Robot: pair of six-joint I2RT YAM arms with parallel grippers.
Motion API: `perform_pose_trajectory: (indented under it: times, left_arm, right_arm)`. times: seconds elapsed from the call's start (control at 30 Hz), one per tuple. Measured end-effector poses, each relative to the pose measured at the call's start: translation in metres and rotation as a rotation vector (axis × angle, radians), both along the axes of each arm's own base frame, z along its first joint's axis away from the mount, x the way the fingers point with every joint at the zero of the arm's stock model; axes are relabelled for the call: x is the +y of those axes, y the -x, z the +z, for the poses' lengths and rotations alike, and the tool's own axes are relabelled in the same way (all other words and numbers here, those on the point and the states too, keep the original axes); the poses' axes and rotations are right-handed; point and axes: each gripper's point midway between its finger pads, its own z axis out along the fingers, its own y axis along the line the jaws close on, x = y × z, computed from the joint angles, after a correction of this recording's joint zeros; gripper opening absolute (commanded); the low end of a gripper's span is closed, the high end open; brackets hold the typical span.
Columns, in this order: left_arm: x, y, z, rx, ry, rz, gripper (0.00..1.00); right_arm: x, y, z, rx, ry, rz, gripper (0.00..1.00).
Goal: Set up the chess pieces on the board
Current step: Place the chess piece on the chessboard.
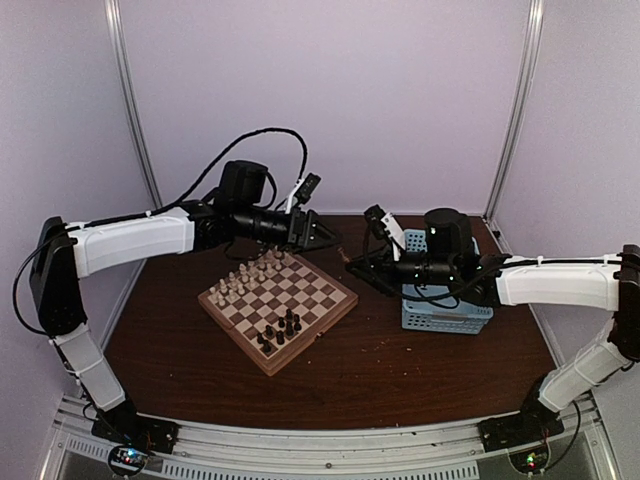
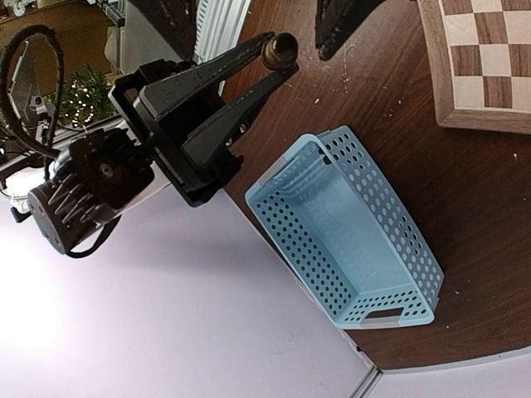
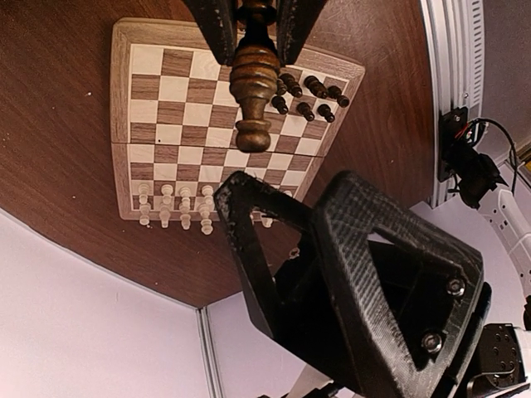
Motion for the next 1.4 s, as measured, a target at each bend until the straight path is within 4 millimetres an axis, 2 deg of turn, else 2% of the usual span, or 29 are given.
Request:
perform_pose_trajectory:
  times: [0.27,0.53,0.6,0.77,0.9,1.1,1.4]
  left_arm:
    - [-0.004,0.001,0.002,0.009,0.001,-0.014,0.47]
    - [-0.009,0.002,-0.013,0.044,-0.026,-0.029,0.45]
    - [-0.01,0.003,-0.017,0.054,-0.034,-0.03,0.41]
    - [-0.01,0.004,-0.02,0.069,-0.04,-0.038,0.24]
    - [-0.011,0.005,-0.02,0.075,-0.04,-0.049,0.15]
    - [-0.01,0.005,-0.022,0.071,-0.049,-0.051,0.09]
    - [-0.001,-0.001,-0.034,-0.008,-0.144,-0.01,0.06]
  right_arm:
    - [0.002,0.002,0.0,-0.001,0.0,0.006,0.13]
    - [0.002,0.002,0.0,-0.008,0.003,0.008,0.13]
    - [0.002,0.002,0.0,-0.012,0.006,0.007,0.13]
    - [0.002,0.001,0.0,-0.018,0.009,0.004,0.13]
    - [0.001,0.001,0.0,-0.018,0.009,0.003,0.13]
    - [0.001,0.001,-0.001,-0.019,0.011,0.002,0.13]
    - [-0.002,-0.002,-0.008,-0.009,0.039,-0.02,0.13]
